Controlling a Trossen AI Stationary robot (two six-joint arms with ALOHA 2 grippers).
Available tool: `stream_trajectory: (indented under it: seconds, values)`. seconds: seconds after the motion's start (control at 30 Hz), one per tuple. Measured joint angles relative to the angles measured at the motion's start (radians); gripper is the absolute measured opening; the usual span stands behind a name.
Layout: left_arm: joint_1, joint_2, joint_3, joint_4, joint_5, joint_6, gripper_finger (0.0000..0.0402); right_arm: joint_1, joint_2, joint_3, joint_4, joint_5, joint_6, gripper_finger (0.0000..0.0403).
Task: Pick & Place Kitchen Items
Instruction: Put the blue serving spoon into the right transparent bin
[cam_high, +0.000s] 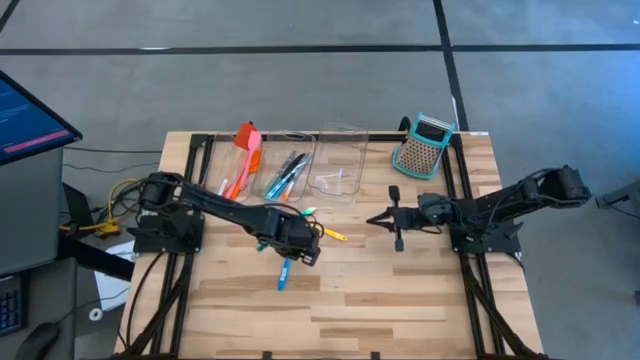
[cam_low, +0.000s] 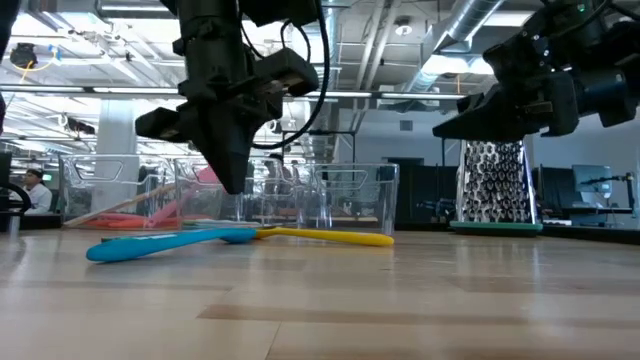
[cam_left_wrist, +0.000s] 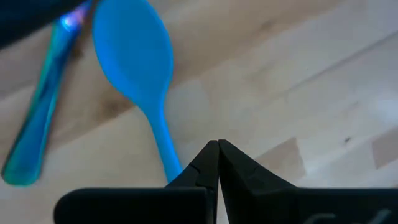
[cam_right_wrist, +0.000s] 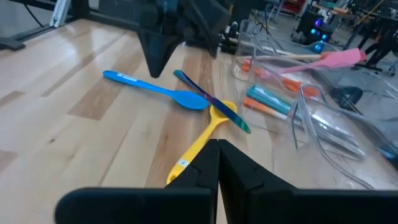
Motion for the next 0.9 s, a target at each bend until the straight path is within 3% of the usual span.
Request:
stream_trajectory:
  seconds: [0.13, 0.37, 0.6, 0.9]
  values:
    - [0.005, 0.004, 0.0, 0.001, -0.054, -0.002, 0.0001, -0.006, 0.0, 0.0, -0.007, 0.0, 0.0, 0.0]
    - [0.022, 0.014, 0.0, 0.004, -0.054, 0.003, 0.0001, -0.01, 0.0, 0.0, -0.036, 0.0, 0.0, 0.0]
    - [0.042, 0.014, 0.0, 0.003, -0.054, 0.109, 0.0003, -0.01, 0.0, 0.0, -0.045, 0.0, -0.016, 0.0]
    - [0.047, 0.014, 0.0, -0.002, -0.036, 0.1, 0.0051, -0.01, 0.0, 0.0, -0.045, -0.001, -0.016, 0.0]
